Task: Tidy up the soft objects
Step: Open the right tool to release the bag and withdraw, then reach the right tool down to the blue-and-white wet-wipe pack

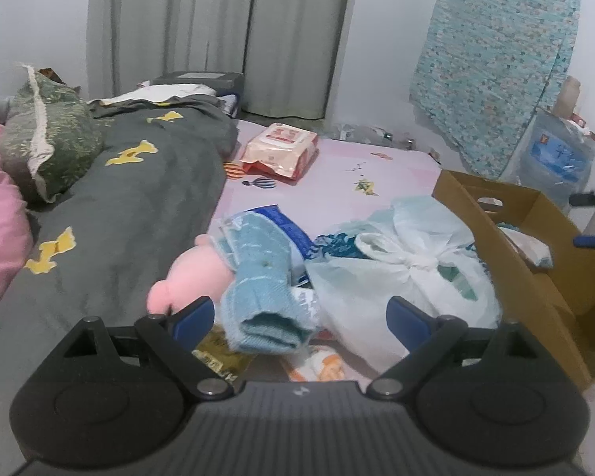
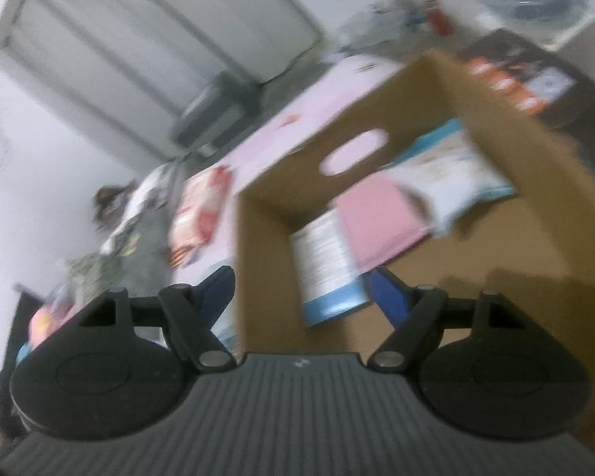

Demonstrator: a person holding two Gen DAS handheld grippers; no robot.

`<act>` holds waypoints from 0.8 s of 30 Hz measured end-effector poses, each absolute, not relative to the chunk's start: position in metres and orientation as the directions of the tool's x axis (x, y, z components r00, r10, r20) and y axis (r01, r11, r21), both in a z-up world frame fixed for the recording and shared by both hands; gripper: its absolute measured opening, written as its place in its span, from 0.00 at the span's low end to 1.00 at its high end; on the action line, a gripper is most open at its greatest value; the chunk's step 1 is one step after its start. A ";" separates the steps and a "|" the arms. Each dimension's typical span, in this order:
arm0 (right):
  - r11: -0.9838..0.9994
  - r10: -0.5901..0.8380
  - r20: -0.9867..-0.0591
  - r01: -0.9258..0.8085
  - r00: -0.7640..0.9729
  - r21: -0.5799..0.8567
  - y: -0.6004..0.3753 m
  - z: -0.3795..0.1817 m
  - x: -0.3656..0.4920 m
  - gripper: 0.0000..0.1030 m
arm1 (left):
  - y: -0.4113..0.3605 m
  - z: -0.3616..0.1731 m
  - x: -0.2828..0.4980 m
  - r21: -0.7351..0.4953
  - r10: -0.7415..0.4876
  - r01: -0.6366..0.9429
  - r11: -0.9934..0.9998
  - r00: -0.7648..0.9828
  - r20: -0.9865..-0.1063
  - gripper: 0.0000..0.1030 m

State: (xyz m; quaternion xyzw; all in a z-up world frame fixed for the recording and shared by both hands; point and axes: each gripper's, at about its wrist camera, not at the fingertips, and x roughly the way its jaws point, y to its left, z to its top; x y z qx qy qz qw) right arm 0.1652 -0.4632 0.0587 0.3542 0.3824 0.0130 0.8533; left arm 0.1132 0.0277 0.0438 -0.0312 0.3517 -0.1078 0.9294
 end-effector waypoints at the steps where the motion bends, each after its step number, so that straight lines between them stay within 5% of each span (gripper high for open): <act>1: 0.750 0.323 -0.635 0.219 0.702 0.624 -0.453 0.062 0.168 0.74 | 0.030 0.044 0.111 -0.131 -0.217 0.174 0.976 0.733 -0.644 0.92; 14: 0.736 0.603 -0.613 -0.060 0.511 0.674 -0.310 0.077 0.235 0.74 | 0.046 0.049 0.112 -0.131 -0.185 0.132 0.983 0.764 -0.619 0.90; 24: 0.743 0.652 -0.648 -0.161 0.393 0.650 -0.232 0.075 0.313 0.74 | 0.023 0.059 0.173 -0.240 -0.341 0.242 0.940 0.711 -0.615 0.67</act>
